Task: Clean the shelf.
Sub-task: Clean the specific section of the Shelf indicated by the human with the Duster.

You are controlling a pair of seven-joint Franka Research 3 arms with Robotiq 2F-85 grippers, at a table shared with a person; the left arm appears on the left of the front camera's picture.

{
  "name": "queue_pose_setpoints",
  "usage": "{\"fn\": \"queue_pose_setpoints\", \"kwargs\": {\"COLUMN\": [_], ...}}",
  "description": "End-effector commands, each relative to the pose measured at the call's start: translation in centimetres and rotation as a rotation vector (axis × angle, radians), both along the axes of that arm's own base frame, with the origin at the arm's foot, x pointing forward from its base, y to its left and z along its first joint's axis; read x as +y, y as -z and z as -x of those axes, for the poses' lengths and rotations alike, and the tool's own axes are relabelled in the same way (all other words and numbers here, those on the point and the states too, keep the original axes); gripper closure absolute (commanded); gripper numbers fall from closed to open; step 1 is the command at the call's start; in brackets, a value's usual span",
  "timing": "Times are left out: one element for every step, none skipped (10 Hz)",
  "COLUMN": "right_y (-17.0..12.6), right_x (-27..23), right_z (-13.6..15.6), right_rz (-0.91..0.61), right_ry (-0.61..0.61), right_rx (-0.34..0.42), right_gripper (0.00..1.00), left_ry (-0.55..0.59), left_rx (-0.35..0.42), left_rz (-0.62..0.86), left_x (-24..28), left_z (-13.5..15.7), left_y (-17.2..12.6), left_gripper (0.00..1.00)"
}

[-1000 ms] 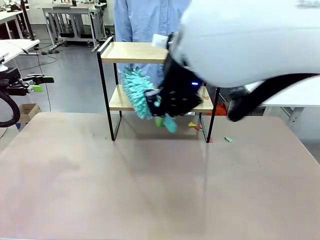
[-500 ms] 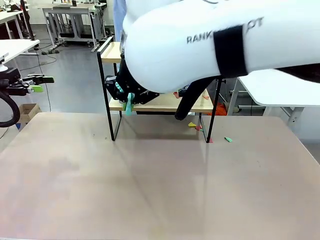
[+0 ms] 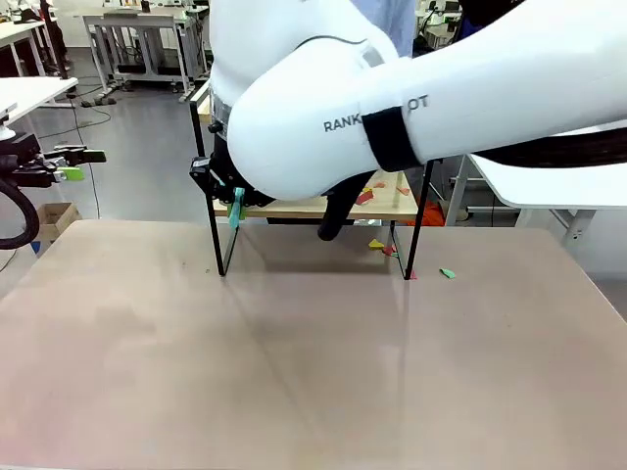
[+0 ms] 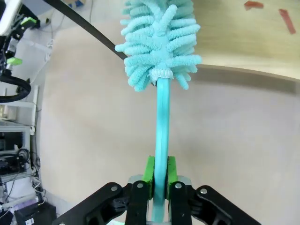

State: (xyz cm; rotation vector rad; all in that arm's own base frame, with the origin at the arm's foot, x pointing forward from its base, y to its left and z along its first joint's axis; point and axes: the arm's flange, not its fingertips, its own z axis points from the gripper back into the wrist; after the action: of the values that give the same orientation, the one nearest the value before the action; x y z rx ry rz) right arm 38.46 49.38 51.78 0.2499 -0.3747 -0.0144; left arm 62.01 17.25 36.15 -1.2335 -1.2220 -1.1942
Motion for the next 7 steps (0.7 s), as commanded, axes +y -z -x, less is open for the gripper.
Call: {"fn": "queue_pose_setpoints", "kwargs": {"right_y": [0.6,1.8,2.8,3.4,3.2,3.6,3.6], "right_x": [1.5,1.6,1.5,1.5,1.4,0.9,0.9], "right_z": [-1.3,-1.8,-2.0,-2.1,-2.0,-2.3,-2.3], "right_rz": [-0.009,0.005,0.009,0.016,0.015,0.022,0.022], "right_ry": [0.038,0.042,0.042,0.042,0.013,0.015,0.015], "right_rx": [-0.001,0.026,0.050,0.059,0.088,0.054,0.054], "right_gripper": [0.87,0.87,0.87,0.87,0.87,0.87,0.87], "left_ry": [-0.001,-0.001,-0.001,-0.001,-0.001,-0.001,-0.001], "left_rx": [-0.008,-0.008,-0.008,-0.008,-0.008,-0.008,-0.008], "left_rz": [0.002,0.002,0.002,0.002,0.002,0.002,0.002], "left_x": [0.0,0.0,0.0,0.0,0.0,0.0,0.0], "left_z": [0.2,0.2,0.2,0.2,0.2,0.2,0.2], "left_y": [-0.3,-0.3,-0.3,-0.3,-0.3,-0.3,-0.3], "left_gripper": [0.00,0.00,0.00,0.00,0.00,0.00,0.00]}}
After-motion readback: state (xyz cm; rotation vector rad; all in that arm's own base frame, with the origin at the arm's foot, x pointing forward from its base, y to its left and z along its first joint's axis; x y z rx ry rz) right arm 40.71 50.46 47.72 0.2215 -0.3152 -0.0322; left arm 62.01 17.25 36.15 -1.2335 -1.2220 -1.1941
